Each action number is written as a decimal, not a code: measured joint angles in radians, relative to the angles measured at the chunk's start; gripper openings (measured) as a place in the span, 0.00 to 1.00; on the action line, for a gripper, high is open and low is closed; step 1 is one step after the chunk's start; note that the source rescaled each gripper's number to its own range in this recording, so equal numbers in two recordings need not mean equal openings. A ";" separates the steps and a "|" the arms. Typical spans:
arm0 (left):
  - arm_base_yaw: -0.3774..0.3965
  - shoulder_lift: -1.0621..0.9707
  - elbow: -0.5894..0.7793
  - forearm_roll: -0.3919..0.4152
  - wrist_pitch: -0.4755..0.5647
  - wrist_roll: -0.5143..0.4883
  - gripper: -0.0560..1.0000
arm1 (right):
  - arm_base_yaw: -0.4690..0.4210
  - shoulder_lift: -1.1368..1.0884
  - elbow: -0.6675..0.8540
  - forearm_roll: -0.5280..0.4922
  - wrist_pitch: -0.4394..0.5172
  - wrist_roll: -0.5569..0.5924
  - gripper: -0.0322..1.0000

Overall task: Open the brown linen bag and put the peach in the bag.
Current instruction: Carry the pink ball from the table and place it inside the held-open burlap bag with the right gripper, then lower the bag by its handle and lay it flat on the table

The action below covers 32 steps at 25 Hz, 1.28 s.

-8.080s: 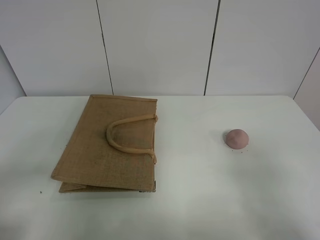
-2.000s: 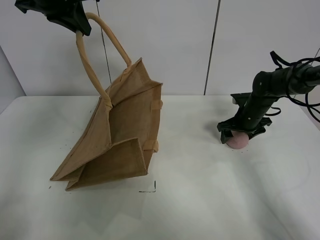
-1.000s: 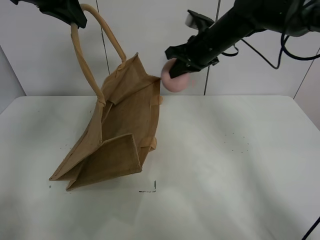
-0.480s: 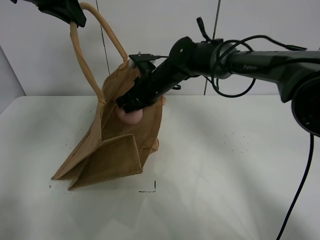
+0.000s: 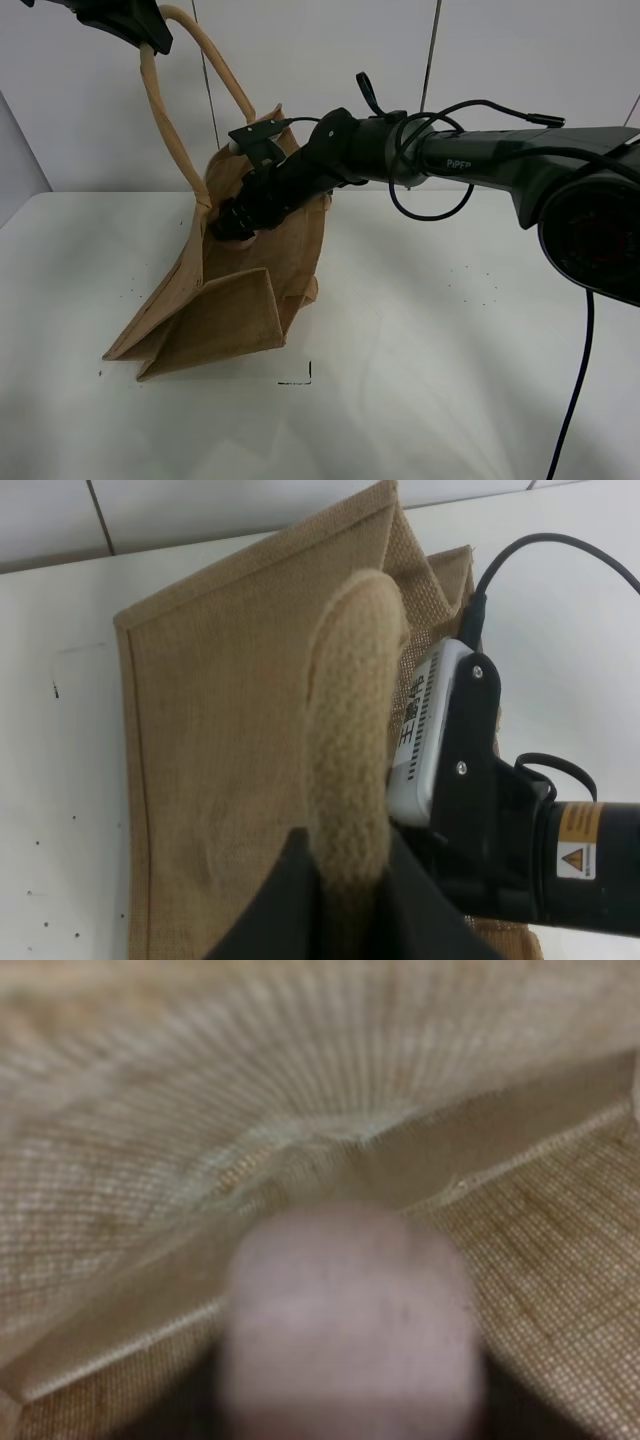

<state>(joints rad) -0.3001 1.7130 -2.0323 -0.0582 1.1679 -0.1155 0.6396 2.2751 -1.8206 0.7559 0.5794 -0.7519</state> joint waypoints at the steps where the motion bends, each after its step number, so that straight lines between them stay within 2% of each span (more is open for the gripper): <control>1: 0.000 0.000 0.000 0.000 0.000 0.000 0.05 | 0.000 0.000 0.000 -0.006 0.001 0.000 0.87; 3: 0.000 0.000 0.000 0.000 0.000 0.000 0.05 | 0.000 -0.001 -0.004 -0.035 0.011 0.009 0.95; 6: 0.000 0.000 0.000 0.000 0.000 0.000 0.05 | -0.006 -0.003 -0.046 -0.127 0.093 0.093 0.99; 12: 0.000 -0.001 0.000 0.000 0.000 0.000 0.05 | -0.031 -0.014 -0.251 -0.447 0.460 0.471 1.00; 14: 0.000 -0.002 0.000 0.000 0.000 0.000 0.05 | -0.034 -0.015 -0.289 -0.548 0.544 0.557 1.00; 17: 0.000 -0.002 0.000 0.000 0.000 0.000 0.05 | -0.035 -0.016 -0.300 -0.641 0.563 0.638 1.00; 23: 0.000 -0.002 0.000 0.000 0.000 0.000 0.05 | -0.107 -0.016 -0.300 -0.662 0.569 0.671 1.00; 32: 0.000 -0.002 0.000 -0.001 0.000 0.000 0.05 | -0.402 -0.016 -0.300 -0.672 0.568 0.670 1.00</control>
<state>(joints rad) -0.3001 1.7112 -2.0323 -0.0591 1.1679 -0.1155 0.2373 2.2593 -2.1203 0.0840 1.1470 -0.0815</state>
